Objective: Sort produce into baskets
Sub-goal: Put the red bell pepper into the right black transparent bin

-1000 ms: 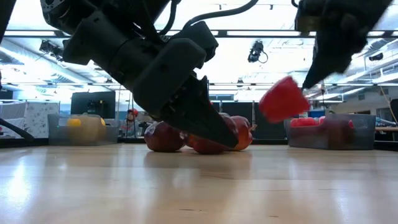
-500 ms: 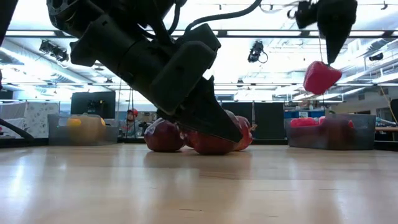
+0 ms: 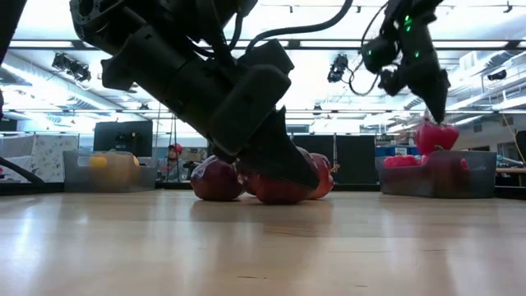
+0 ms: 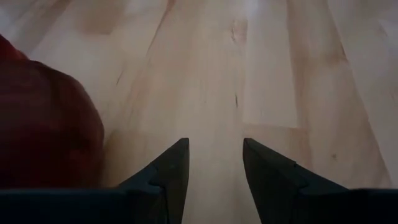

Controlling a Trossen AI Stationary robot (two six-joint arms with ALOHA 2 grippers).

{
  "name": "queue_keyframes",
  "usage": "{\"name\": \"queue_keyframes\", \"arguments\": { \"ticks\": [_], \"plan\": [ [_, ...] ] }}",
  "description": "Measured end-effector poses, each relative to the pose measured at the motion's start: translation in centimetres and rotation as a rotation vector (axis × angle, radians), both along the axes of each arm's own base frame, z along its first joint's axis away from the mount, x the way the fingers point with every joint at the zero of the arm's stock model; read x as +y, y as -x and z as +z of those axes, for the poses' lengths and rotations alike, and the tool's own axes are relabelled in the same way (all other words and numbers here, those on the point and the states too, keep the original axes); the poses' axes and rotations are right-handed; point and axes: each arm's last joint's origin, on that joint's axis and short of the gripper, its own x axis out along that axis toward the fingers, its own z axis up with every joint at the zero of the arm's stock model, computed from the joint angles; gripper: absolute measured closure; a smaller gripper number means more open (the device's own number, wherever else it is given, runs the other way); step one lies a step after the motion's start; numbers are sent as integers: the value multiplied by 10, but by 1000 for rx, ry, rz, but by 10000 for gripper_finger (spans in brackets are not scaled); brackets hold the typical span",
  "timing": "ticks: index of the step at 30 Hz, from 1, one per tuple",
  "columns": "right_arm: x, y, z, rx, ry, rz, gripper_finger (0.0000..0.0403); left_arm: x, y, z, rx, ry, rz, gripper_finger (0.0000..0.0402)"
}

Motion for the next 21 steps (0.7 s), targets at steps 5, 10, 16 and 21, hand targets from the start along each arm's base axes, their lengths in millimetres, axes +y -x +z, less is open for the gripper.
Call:
{"name": "queue_keyframes", "arguments": {
  "ticks": [5,10,16,21],
  "plan": [
    [-20,5,-9,12,-70,-18,402,1,1,-1,18,-7,1,246],
    [-34,1,-2,-44,-89,-1,403,9,-1,-3,31,-11,20,246],
    [-43,0,3,-108,-102,-6,402,19,-4,-3,34,-3,36,246],
    [-49,-1,-6,-96,-160,-19,402,20,-4,-3,36,2,32,246]
  ]
}}
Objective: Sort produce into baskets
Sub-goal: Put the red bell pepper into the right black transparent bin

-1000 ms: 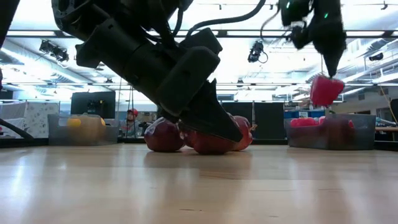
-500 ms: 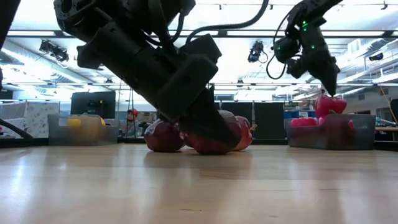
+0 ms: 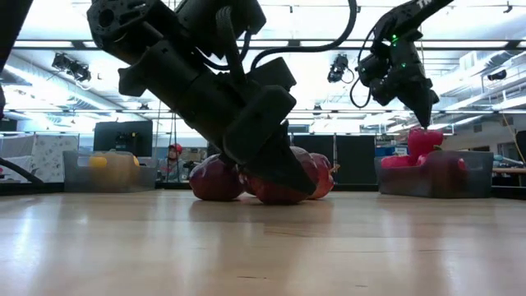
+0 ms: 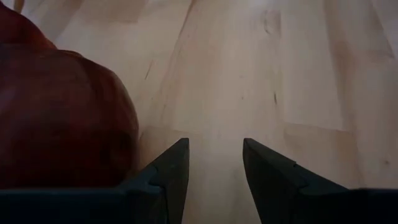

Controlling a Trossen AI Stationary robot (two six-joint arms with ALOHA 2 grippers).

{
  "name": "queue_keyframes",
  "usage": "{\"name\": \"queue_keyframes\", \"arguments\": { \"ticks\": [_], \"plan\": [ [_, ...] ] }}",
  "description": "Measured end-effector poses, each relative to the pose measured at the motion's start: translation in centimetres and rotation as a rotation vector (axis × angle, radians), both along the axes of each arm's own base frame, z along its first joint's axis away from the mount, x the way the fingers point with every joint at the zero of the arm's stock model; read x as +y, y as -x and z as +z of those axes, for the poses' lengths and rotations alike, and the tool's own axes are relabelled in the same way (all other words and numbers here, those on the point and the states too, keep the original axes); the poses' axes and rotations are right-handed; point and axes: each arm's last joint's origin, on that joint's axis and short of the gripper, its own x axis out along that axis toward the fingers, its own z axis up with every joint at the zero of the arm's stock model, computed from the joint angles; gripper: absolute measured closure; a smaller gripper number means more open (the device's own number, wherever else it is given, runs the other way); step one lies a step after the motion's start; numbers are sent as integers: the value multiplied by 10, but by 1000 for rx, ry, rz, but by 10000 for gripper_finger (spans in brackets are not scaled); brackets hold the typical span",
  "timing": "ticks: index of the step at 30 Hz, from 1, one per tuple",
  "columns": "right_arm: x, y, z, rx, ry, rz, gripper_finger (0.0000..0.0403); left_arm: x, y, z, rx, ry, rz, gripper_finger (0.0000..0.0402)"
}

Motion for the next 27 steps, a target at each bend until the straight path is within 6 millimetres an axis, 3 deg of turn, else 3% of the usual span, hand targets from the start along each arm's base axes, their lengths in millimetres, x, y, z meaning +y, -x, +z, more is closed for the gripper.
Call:
{"name": "queue_keyframes", "arguments": {
  "ticks": [7,14,27],
  "plan": [
    [0,-3,-2,-83,-68,29,400,0,1,-1,17,11,-18,246],
    [-6,6,-2,-80,-62,-12,392,-1,1,-1,19,12,-17,246],
    [-9,9,-2,10,0,-38,287,-1,1,-1,18,16,-15,246]
  ]
}}
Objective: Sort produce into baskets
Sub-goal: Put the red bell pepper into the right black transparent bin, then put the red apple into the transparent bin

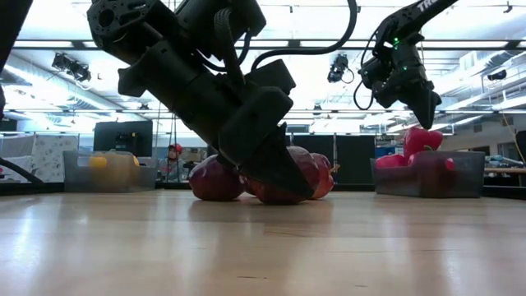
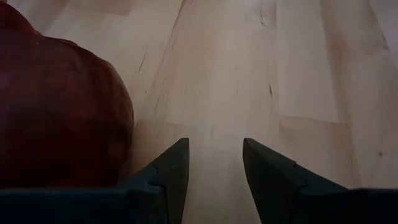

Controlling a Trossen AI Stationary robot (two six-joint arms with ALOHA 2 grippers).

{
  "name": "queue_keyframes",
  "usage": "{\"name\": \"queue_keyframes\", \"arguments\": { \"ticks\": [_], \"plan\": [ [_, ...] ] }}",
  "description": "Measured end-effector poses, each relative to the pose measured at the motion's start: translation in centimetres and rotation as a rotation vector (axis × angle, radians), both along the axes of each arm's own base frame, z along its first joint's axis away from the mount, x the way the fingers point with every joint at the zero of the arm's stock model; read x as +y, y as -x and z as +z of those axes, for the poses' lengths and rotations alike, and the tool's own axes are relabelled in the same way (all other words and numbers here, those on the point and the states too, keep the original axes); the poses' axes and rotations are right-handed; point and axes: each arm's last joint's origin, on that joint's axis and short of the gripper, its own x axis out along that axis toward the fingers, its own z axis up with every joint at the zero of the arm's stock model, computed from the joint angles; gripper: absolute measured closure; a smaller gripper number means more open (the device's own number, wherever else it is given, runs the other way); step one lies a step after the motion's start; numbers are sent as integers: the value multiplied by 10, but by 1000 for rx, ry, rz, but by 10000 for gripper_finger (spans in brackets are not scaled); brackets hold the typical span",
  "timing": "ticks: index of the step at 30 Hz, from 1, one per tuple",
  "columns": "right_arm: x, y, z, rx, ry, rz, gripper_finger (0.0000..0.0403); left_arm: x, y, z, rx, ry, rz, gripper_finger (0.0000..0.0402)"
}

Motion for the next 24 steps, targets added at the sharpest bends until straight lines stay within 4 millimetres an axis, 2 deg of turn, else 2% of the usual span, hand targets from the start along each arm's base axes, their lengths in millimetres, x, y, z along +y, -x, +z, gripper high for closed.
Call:
{"name": "queue_keyframes", "arguments": {
  "ticks": [7,13,17,24],
  "plan": [
    [-2,1,6,50,58,-80,266,0,0,0,-2,23,6,246],
    [3,0,46,-51,188,-108,268,-3,2,5,-16,9,21,246],
    [13,2,74,-133,294,-146,268,-5,5,21,-40,11,15,246],
    [43,-1,104,-284,455,-161,269,-7,23,57,-24,-56,40,246]
  ]
}}
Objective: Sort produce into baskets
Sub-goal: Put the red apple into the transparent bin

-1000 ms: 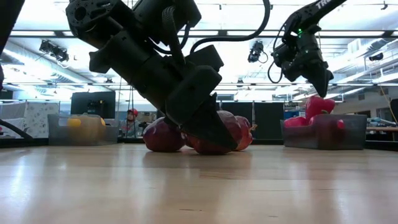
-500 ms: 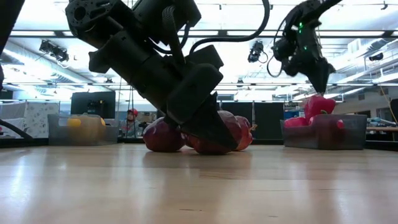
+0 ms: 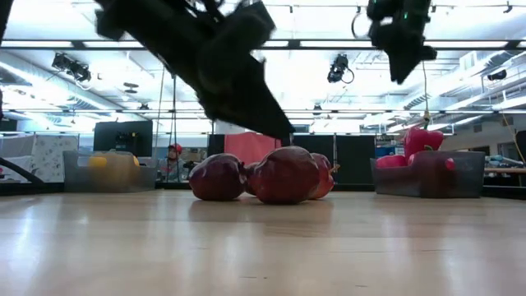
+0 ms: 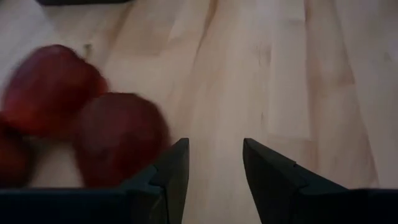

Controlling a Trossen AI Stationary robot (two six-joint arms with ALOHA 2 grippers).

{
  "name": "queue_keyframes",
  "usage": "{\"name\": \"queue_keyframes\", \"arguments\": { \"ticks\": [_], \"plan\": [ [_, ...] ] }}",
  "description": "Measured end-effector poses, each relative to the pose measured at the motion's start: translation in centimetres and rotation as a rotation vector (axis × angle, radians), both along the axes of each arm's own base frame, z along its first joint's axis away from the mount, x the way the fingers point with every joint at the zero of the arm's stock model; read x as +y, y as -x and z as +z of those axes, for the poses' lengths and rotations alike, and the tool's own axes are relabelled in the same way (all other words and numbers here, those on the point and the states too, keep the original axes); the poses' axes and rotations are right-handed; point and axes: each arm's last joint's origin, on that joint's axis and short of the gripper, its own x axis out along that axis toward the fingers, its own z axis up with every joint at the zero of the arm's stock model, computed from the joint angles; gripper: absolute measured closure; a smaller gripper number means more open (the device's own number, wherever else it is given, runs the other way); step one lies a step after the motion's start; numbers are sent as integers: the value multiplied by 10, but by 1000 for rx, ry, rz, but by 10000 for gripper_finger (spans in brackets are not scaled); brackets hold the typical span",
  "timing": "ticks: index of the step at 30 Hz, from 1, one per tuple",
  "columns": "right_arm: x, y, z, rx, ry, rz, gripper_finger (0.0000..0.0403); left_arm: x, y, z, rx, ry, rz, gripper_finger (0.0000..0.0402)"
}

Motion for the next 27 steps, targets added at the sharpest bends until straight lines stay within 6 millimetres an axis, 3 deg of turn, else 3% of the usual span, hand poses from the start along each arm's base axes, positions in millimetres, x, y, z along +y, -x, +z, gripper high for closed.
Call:
{"name": "queue_keyframes", "arguments": {
  "ticks": [5,9,14,18,21,27],
  "plan": [
    [35,-9,14,-163,147,91,269,-3,23,24,41,-74,73,245],
    [62,-19,6,-306,213,172,269,0,40,38,34,-138,92,245],
    [87,-39,-41,-405,198,258,269,25,53,54,27,-157,115,242],
    [109,-58,-81,-516,149,344,269,48,57,54,106,-173,146,228],
    [127,-71,-103,-617,161,398,269,67,56,52,157,-173,163,199],
    [157,-81,-124,-769,287,460,269,96,54,49,197,-127,165,108]
  ]
}}
